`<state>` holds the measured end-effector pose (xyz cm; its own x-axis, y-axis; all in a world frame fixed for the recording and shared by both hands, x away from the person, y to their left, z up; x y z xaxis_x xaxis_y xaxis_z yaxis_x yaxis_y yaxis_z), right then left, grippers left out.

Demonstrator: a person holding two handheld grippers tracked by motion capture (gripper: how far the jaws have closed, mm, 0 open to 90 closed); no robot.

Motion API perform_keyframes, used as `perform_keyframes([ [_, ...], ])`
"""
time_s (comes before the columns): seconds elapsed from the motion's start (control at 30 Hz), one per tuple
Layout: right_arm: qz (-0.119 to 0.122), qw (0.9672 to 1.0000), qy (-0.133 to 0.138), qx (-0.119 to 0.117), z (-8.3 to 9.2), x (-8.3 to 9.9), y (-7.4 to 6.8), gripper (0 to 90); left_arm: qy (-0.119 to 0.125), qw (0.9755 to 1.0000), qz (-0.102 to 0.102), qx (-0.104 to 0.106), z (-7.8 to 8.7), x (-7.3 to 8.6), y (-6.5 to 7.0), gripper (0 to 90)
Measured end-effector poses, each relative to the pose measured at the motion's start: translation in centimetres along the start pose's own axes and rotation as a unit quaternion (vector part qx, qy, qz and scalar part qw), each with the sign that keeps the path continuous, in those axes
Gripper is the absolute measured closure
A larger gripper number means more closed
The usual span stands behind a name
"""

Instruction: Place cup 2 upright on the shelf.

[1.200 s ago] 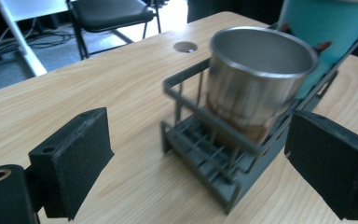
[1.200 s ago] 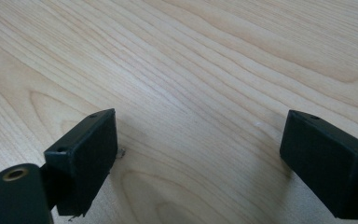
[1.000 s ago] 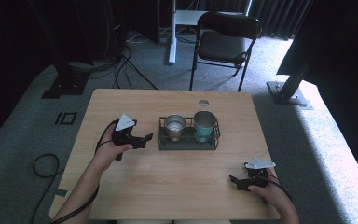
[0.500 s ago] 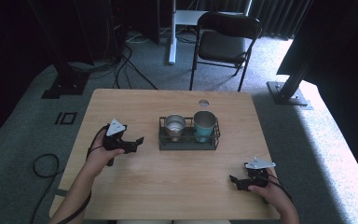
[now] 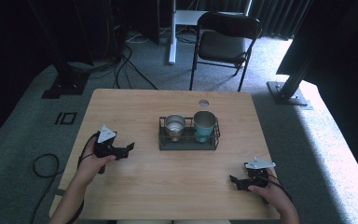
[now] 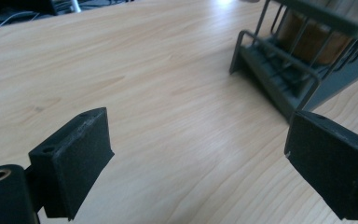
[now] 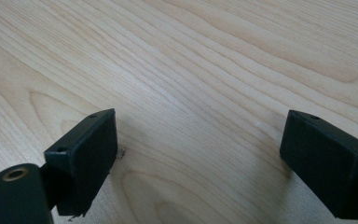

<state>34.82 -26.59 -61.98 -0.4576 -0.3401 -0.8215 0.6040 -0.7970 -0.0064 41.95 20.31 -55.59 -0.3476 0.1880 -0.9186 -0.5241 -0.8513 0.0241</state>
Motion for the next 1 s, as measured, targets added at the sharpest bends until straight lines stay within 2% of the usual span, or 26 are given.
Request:
perform_keyframes([
  [0.33, 0.0, 1.0, 0.0, 0.0, 0.0, 0.0, 0.0, 10.7, -0.003, 0.9997, 0.015, -0.021, 1.8, 1.8, -1.0, 7.9],
  [0.63, 0.0, 1.0, 0.0, 0.0, 0.0, 0.0, 0.0, 10.7, -0.01, 0.9988, 0.029, -0.039, 2.9, 3.5, -1.3, 7.9],
  [1.0, 0.0, 1.0, 0.001, 0.0, 0.0, 0.0, 0.0, 10.7, -0.021, 0.9957, 0.047, -0.077, 4.7, 5.8, -2.6, 7.9],
])
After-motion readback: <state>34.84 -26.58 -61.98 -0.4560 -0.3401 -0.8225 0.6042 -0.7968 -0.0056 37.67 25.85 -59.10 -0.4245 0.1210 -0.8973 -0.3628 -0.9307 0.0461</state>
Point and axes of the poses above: each handheld gripper's, and its own axes: z roughly backward along the jaws, x roughly out of its underside, y roughly to its right, the point moved 9 cm from there along -z, roughly forward along the jaws, and after that the axes turned 9 degrees about y, right-handed, at the moved point
